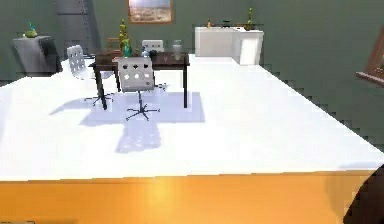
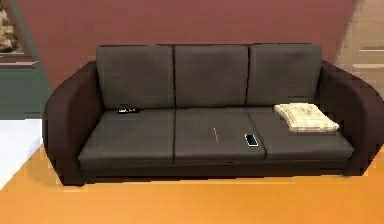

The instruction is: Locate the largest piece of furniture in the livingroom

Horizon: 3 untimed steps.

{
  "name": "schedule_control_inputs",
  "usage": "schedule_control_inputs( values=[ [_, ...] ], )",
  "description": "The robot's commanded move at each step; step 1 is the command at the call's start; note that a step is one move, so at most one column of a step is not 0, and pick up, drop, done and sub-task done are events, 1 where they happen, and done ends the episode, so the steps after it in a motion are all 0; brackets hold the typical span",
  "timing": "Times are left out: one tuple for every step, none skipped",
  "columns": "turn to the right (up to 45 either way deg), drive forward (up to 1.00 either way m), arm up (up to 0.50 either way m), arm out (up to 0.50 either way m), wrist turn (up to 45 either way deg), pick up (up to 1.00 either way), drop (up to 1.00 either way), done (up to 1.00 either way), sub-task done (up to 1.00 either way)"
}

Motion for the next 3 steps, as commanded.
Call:
schedule_control_inputs(
  values=[
    [-6.0, 0.0, 0.0, 0.0, 0.0, 0.0, 0.0, 0.0, 0.0],
    [0.0, 0.85, 0.0, 0.0, 0.0, 0.0, 0.0, 0.0, 0.0],
    [-39.0, 0.0, 0.0, 0.0, 0.0, 0.0, 0.0, 0.0, 0.0]
  ],
)
